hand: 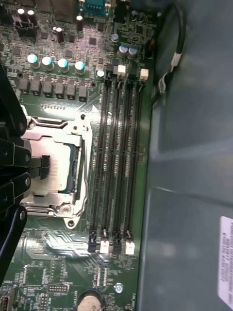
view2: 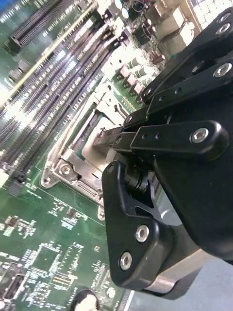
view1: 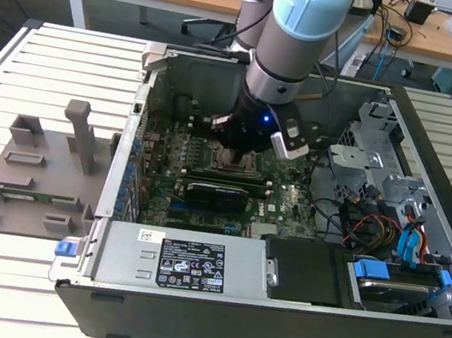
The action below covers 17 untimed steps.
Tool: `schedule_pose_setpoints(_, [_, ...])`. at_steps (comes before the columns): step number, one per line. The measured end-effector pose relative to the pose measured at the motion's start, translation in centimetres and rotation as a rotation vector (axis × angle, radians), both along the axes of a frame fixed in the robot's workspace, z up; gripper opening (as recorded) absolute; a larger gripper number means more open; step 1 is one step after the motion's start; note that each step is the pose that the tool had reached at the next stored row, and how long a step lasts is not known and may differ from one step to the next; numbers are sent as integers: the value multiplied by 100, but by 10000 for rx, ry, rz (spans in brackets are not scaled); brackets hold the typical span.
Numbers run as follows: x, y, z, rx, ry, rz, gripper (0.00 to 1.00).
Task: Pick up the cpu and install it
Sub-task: 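Install the second cpu locking lever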
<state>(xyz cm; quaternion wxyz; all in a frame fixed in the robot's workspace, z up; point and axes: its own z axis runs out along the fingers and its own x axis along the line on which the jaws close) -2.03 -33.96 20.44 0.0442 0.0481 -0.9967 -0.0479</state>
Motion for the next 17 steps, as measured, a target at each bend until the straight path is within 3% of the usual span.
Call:
schedule_pose_setpoints(1, [0,4,3,-105,1,0,11])
schedule_pose_setpoints(3, [1,7,8,-174,1,2,11])
schedule_pose_setpoints(9, [1,7,44,-207,0,0,11])
schedule_pose_setpoints(17, [0,8,157,-251,1,0,11])
